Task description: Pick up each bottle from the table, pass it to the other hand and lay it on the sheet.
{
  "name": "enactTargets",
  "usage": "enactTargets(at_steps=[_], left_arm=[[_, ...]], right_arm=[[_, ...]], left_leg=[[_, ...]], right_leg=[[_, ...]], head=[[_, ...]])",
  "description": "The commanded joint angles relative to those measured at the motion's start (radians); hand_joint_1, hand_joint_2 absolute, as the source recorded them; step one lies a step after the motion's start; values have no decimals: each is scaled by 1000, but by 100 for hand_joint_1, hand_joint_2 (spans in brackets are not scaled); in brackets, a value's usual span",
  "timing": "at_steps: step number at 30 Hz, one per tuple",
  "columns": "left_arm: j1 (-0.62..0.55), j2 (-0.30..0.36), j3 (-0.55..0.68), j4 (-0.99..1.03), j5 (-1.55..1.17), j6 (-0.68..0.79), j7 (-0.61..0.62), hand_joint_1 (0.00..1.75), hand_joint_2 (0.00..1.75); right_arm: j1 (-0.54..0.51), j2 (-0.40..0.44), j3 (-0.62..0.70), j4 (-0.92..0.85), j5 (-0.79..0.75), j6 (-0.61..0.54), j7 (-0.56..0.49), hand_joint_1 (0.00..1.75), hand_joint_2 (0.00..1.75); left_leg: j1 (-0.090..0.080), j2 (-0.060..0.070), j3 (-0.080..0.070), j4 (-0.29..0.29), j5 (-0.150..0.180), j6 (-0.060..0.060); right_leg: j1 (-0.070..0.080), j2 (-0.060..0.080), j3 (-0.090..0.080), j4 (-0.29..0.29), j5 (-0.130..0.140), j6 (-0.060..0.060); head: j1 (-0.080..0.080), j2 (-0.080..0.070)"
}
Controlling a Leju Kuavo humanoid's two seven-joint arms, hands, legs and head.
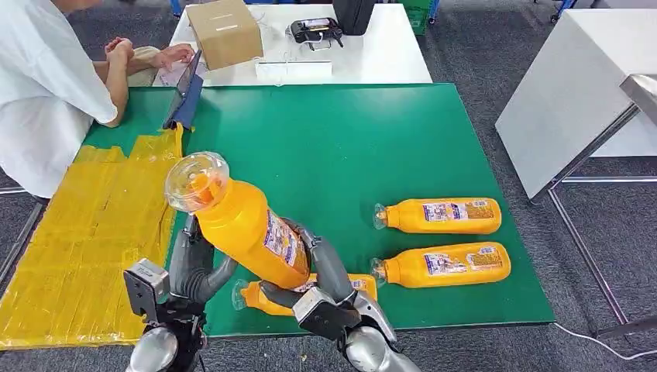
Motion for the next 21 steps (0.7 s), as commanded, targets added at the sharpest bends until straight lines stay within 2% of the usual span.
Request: enactTargets(at_steps=[1, 4, 5, 7, 12, 15, 17, 19, 21], left_arm=[[-35, 30, -57, -10, 11, -21, -8, 0, 175], [-28, 33, -60, -21, 14, -24, -12, 0, 175], [8, 52, -88, -83, 44, -59, -40, 0, 175], [9, 52, -91, -84, 44, -58, -41, 0, 175], [18, 45, -78, -54, 43, -53, -41, 0, 175], [21, 43, -76, -48, 44, -52, -41, 0, 175], [26, 42, -72, -46, 44, -51, -41, 0, 175], [28, 41, -74, -43, 45, -49, -41, 0, 175], [27, 40, -76, -42, 45, -49, -41, 0, 175]], right_arm=[[-58, -28, 85, 127, 8, 13, 15, 175, 175], [-56, -25, 76, 137, 4, 11, 20, 175, 175], [-51, -12, 2, 219, -15, -7, 33, 175, 175], [-44, -10, -14, 220, -24, -10, 25, 175, 175], [15, -34, -105, 71, -43, -69, 5, 175, 175], [25, -43, -127, 35, -51, -64, 15, 175, 175], [43, -43, -181, -11, -66, -106, 9, 175, 175], [50, -47, -226, -39, -77, -119, 17, 175, 175], [49, -50, -236, -41, -78, -119, 18, 175, 175]], left_leg=[[1, -2, 3, -1, -1, -1], [2, -2, 5, 0, -2, -1], [1, -2, 4, -1, -1, -1], [2, -2, 6, -1, -3, -1], [1, -2, 5, 0, -2, -2], [1, -3, 3, 0, -2, -1], [1, -4, 6, 0, -3, -2], [0, -2, 2, -1, -1, -1], [1, -4, 5, 0, -3, -2]], right_leg=[[0, 2, 4, -1, -1, -1], [1, 4, 6, -1, -2, -2], [1, 3, 4, -1, -1, -1], [1, 4, 7, -2, -2, -2], [1, 3, 6, -1, -2, -2], [0, 2, 4, -1, -2, -1], [0, 4, 8, 0, -3, -2], [0, 2, 2, -1, -1, -1], [0, 2, 6, 0, -3, -2]], head=[[0, 0], [0, 0], [0, 0], [0, 0], [0, 0], [0, 0], [1, 0], [0, 0], [0, 0]])
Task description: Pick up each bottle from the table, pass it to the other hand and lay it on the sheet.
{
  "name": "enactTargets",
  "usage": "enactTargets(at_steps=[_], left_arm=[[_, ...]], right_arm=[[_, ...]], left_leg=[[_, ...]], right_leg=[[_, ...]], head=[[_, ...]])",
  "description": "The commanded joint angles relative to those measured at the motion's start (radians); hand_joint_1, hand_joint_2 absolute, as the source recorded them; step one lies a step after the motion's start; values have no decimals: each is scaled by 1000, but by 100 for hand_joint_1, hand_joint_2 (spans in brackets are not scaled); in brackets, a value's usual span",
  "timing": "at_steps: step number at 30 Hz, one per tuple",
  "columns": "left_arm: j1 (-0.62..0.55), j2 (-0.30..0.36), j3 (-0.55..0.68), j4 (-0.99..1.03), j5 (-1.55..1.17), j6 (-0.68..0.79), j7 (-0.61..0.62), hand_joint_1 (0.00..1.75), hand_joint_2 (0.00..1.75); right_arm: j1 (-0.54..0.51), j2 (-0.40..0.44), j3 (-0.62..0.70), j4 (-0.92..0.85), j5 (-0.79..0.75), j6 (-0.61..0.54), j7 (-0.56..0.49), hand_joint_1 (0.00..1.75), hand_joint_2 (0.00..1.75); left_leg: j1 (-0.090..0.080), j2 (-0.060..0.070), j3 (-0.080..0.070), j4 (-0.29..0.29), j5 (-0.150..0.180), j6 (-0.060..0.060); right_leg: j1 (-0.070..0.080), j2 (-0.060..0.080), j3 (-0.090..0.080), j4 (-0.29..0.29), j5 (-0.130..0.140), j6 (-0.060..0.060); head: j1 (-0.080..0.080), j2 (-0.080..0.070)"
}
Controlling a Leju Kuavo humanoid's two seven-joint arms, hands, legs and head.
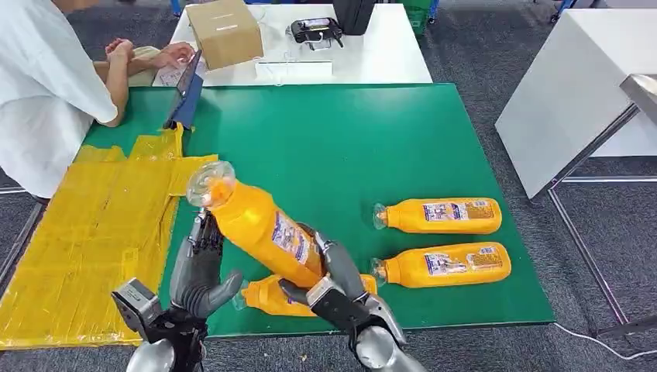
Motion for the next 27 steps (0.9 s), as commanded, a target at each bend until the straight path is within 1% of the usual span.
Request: enactTargets(at_steps=[1, 2, 4, 5, 6, 7, 8, 9, 10, 13, 14, 15, 16, 17, 18, 19, 20, 21, 22, 24, 26, 27], left_arm=[[-13, 13, -23, 45, 4, 6, 4, 0, 175], [-18, 13, -27, 49, 4, 5, 4, 0, 175], [-28, 10, -30, 60, 3, 4, 5, 0, 175], [-33, 8, -30, 68, 0, 5, 9, 0, 175], [-39, 5, -28, 76, -2, 7, 13, 0, 175], [-42, 3, -26, 82, -2, 8, 14, 0, 175], [-44, 0, -21, 88, -3, 8, 17, 0, 175], [-45, -2, -18, 91, -3, 9, 18, 0, 175], [-45, -2, -18, 91, -3, 9, 18, 0, 175], [-44, -3, -16, 92, -3, 9, 19, 0, 175], [-44, -4, -15, 92, -3, 8, 21, 0, 175], [-44, -6, -12, 94, -2, 5, 25, 0, 175], [-44, -8, -10, 94, -2, 2, 27, 0, 175], [-46, -9, -10, 95, -2, -1, 28, 0, 175], [-46, -9, -10, 95, -2, -1, 28, 0, 175], [-49, -10, -12, 97, -3, -6, 30, 0, 175], [-52, -11, -11, 97, -5, -9, 32, 0, 175], [-54, -13, -9, 97, -6, -10, 33, 0, 175], [-56, -15, -5, 97, -7, -11, 34, 0, 175], [-59, -15, -3, 97, -7, -12, 35, 0, 175], [-58, -18, 6, 94, -5, -15, 38, 0, 175], [-57, -19, 10, 92, -5, -16, 38, 0, 175]], right_arm=[[13, -32, -143, -87, -16, -31, 12, 175, 175], [7, -31, -136, -82, 1, -35, 13, 175, 175], [-1, -29, -105, -77, 53, -45, 5, 175, 175], [-5, -26, -79, -75, 98, -57, 5, 175, 175], [-7, -18, -46, -73, 143, -70, 12, 175, 175], [-11, -19, -19, -70, 182, -79, 17, 175, 175], [-20, -21, 25, -64, 240, -95, 31, 175, 175], [-23, -18, 44, -60, 258, -99, 38, 175, 175], [-23, -18, 44, -60, 258, -99, 38, 175, 175], [-27, -21, 56, -55, 265, -98, 39, 175, 175], [-33, -26, 72, -49, 283, -98, 43, 175, 175], [-45, -26, 109, -28, 347, -107, 71, 175, 175], [-52, -22, 127, -12, 356, -104, 77, 175, 175], [-61, -16, 144, 9, 357, -98, 79, 175, 175], [-61, -16, 144, 9, 357, -98, 79, 175, 175], [-81, -17, 174, 41, 405, -105, 100, 175, 175], [-93, -18, 199, 59, 431, -102, 106, 175, 175], [-106, -19, 224, 75, 450, -99, 109, 175, 175], [-118, -21, 252, 89, 470, -95, 114, 175, 175], [-121, -19, 265, 97, 476, -92, 116, 175, 175], [-137, -28, 301, 110, 493, -72, 121, 175, 175], [-140, -31, 315, 115, 495, -64, 121, 175, 175]], left_leg=[[1, -4, 5, 0, -2, -1], [0, -2, 2, -1, 0, -1], [2, -3, 7, 0, -3, -2], [1, -2, 4, 0, -2, -1], [2, -2, 7, 0, -3, -2], [1, -1, 3, 0, -1, -1], [2, -2, 6, 0, -3, -2], [1, -1, 3, -1, -1, -1], [1, -1, 6, 0, -2, -2], [2, -1, 7, 0, -3, -2], [2, -1, 7, 0, -3, -2], [2, -2, 7, 0, -3, -2], [1, 0, 4, -1, -1, -1], [2, -1, 7, 0, -3, -2], [1, 0, 3, -1, -1, -1], [2, 1, 6, 0, -3, -2], [1, 1, 4, -1, -1, -1], [2, 1, 6, -1, -2, -2], [1, 0, 3, -1, -1, -1], [2, 0, 7, -1, -2, -2], [1, 0, 4, -1, -1, -2], [2, 0, 6, -1, -2, -2]], right_leg=[[0, 2, 5, -1, -2, -2], [0, 1, 2, -1, -1, -1], [1, 4, 8, -1, -3, -2], [0, 3, 5, 0, -2, -2], [1, 5, 7, 0, -3, -3], [0, 4, 3, 0, -1, -2], [1, 5, 6, 0, -2, -3], [0, 3, 3, 0, -1, -1], [1, 5, 6, 0, -2, -2], [1, 6, 7, 0, -3, -3], [1, 6, 7, 0, -3, -2], [2, 6, 8, -1, -3, -2], [1, 4, 4, -1, -1, -1], [1, 6, 7, -1, -2, -2], [1, 4, 3, -1, -1, -1], [1, 7, 6, -1, -2, -2], [1, 6, 4, -1, 0, -2], [1, 6, 6, -1, -1, -2], [1, 4, 3, -1, 0, -1], [1, 6, 7, -1, -2, -3], [1, 4, 4, -1, -1, -2], [1, 6, 6, -1, -1, -2]], head=[[0, 0], [0, 0], [0, 0], [0, 0], [0, 0], [0, 0], [0, 0], [0, 0], [0, 0], [0, 0], [0, 0], [0, 0], [0, 0], [0, 0], [0, 0], [0, 0], [0, 0], [0, 0], [0, 0], [0, 0], [0, 0], [0, 0]])
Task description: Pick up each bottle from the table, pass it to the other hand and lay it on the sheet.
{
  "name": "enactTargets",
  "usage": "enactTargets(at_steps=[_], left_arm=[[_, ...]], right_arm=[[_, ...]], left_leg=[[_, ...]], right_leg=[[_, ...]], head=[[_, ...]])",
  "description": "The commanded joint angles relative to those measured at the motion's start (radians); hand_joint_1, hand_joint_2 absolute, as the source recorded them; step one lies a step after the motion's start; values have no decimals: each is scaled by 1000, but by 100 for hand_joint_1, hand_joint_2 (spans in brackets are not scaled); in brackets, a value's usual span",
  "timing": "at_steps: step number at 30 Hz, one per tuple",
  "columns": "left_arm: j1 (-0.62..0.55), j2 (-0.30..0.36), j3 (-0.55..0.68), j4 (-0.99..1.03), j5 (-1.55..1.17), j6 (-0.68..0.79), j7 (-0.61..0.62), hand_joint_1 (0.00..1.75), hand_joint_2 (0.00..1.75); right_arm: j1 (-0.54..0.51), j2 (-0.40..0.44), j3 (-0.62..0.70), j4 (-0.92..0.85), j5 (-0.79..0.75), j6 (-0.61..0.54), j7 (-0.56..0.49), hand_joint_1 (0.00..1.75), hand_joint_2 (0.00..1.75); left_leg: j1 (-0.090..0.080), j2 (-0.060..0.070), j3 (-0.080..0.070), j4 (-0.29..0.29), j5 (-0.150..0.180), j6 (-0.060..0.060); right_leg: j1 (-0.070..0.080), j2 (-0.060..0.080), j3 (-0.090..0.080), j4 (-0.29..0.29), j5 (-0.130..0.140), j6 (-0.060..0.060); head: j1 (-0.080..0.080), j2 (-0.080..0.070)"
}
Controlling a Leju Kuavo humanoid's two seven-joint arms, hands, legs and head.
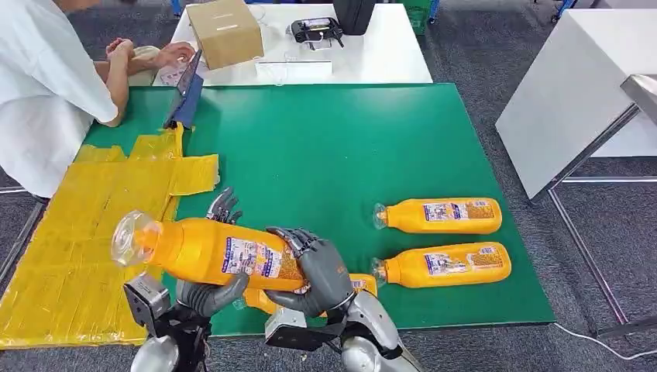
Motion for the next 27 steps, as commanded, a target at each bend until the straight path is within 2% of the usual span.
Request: enactTargets(at_steps=[1, 13, 14, 24, 25, 27], left_arm=[[-42, -13, 15, 54, -1, -11, 12, 0, 175], [-41, -20, 23, 55, 6, -10, 10, 3, 175], [-40, -27, 31, 52, 15, -5, 5, 175, 175], [-65, -40, 82, 54, 7, 73, -21, 175, 175], [-75, -39, 86, 58, 0, 84, -21, 175, 175], [-88, -41, 89, 61, -24, 111, -26, 175, 175]], right_arm=[[-97, -32, 189, 150, 48, 38, 12, 175, 175], [-106, -35, 205, 167, 41, 58, 16, 175, 175], [-106, -35, 207, 169, 37, 58, 16, 175, 175], [-88, -41, 181, 160, 2, 49, 22, 175, 175], [-85, -41, 175, 157, -3, 45, 20, 175, 175], [-81, -40, 166, 152, -11, 41, 19, 175, 175]], left_leg=[[1, 0, 5, -1, -1, -1], [2, -4, 7, -1, -2, -2], [2, -3, 5, -1, -1, -1], [2, -4, 6, -1, -2, -2], [1, -3, 2, -1, 0, -1], [2, -6, 7, 0, -2, -2]], right_leg=[[1, 4, 5, -1, -1, -2], [1, 2, 7, -2, -3, -2], [1, 2, 5, -2, -2, -2], [1, 1, 6, -2, -3, -2], [1, 0, 2, -2, -1, -1], [1, 0, 8, -2, -3, -2]], head=[[0, 0], [0, 0], [0, 0], [0, 0], [0, 0], [0, 0]])
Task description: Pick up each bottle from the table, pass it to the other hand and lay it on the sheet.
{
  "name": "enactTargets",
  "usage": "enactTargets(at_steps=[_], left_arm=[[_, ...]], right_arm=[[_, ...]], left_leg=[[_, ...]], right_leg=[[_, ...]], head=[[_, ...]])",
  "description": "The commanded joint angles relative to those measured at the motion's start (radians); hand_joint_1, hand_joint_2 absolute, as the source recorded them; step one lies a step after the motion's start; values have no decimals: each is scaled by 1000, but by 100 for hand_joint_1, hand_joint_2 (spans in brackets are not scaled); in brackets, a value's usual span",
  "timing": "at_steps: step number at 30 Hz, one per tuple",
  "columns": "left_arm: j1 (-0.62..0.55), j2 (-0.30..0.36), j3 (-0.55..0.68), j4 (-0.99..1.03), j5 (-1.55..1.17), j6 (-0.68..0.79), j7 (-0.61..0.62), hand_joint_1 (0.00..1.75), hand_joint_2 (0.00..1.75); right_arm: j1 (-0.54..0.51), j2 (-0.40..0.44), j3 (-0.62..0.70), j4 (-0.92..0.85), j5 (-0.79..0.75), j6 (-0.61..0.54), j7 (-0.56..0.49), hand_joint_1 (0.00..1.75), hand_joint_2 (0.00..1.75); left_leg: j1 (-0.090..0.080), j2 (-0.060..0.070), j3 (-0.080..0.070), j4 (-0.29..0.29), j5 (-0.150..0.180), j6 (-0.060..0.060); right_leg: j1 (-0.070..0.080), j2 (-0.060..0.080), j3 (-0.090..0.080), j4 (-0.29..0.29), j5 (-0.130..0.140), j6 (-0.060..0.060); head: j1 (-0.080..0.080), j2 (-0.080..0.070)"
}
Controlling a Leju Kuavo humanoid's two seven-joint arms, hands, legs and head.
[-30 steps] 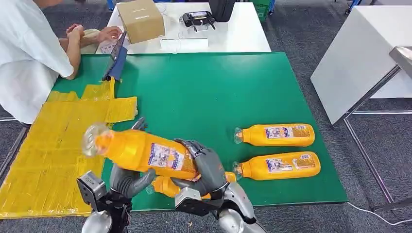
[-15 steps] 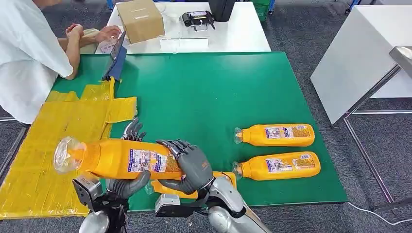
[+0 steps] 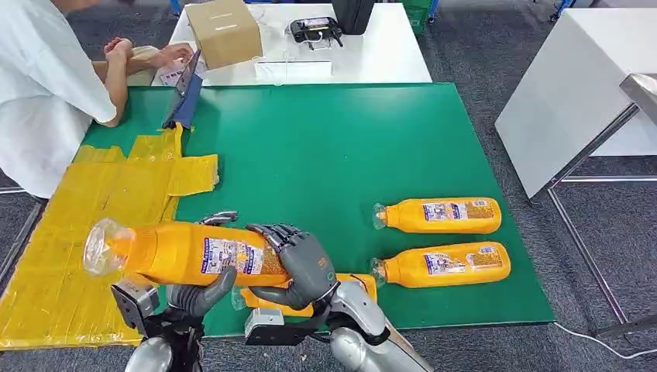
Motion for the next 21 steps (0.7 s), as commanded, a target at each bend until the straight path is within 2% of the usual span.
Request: enactTargets(at_steps=[1, 2, 3, 4, 5, 7, 13, 15, 17, 18, 19, 20, 21], left_arm=[[-120, -26, 36, 64, -62, 77, -9, 175, 175], [-131, -23, 37, 68, -103, 109, -13, 175, 175], [-143, -22, 38, 76, -173, 173, -20, 175, 175], [-163, -12, 33, 87, -288, 260, -21, 175, 175], [-185, -6, 37, 123, -530, 413, 11, 175, 175], [-217, 3, 42, 156, -593, 436, 32, 175, 175], [-214, 0, 37, 158, -596, 439, 29, 175, 175], [-236, 5, 39, 202, -779, 482, 128, 175, 175], [-307, 37, 76, 328, -1152, 522, 316, 175, 175], [-335, 49, 91, 377, -1267, 534, 366, 175, 175], [-390, 80, 118, 487, -1544, 510, 524, 175, 175], [-444, 142, 68, 567, -1583, 498, 607, 175, 175], [-511, 221, -66, 651, -1583, 490, 761, 175, 175]], right_arm=[[25, -35, 47, 56, -14, 16, -13, 175, 175], [34, -31, 29, 46, -32, 3, -13, 159, 175], [43, -28, 14, 34, -46, -10, -20, 0, 175], [55, -27, -5, 16, -51, -22, -15, 0, 175], [59, -31, -9, 4, -51, -21, -14, 0, 175], [69, -41, -17, -15, -51, -18, -14, 0, 175], [71, -41, -16, -15, -51, -18, -14, 0, 175], [78, -42, -26, -22, -39, -23, 0, 0, 175], [85, -57, -32, -47, 7, 3, 47, 0, 175], [88, -63, -35, -57, 17, 9, 57, 0, 175], [82, -69, -32, -66, 47, 38, 86, 0, 175], [76, -75, -30, -69, 75, 41, 105, 0, 175], [65, -79, -23, -67, 103, 50, 120, 0, 0]], left_leg=[[2, -6, 5, -1, -1, -1], [2, -8, 7, 0, -2, -2], [2, -7, 4, 0, -1, -1], [2, -8, 6, 0, -1, -2], [2, -8, 3, -1, 0, -1], [1, -8, 4, -1, 0, -1], [1, -3, 4, 0, -1, -1], [1, -3, 5, 0, -2, -1], [0, -4, 2, -1, 0, -1], [1, -5, 5, -1, 0, -1], [1, -5, 4, -1, 0, -1], [1, -6, 6, -1, 0, -2], [1, -4, 4, -1, 0, -2]], right_leg=[[1, -1, 7, -2, -2, -2], [1, -2, 9, -1, -3, -2], [1, -1, 6, -1, -2, -2], [1, -1, 8, -1, -3, -2], [1, -3, 6, -1, -2, -2], [1, -3, 5, -1, -2, -2], [0, 2, 6, -1, -1, -1], [1, 3, 7, -1, -2, -2], [0, 0, 4, -1, -1, -1], [0, 0, 6, -1, -2, -2], [0, -1, 5, -1, -1, -1], [0, 0, 8, -1, -2, -2], [0, 1, 6, -1, 0, -2]], head=[[0, 0], [0, 0], [0, 0], [0, 0], [1, 0], [0, 0], [0, 0], [0, 0], [0, 0], [0, 0], [0, 0], [1, 0], [0, 0]])
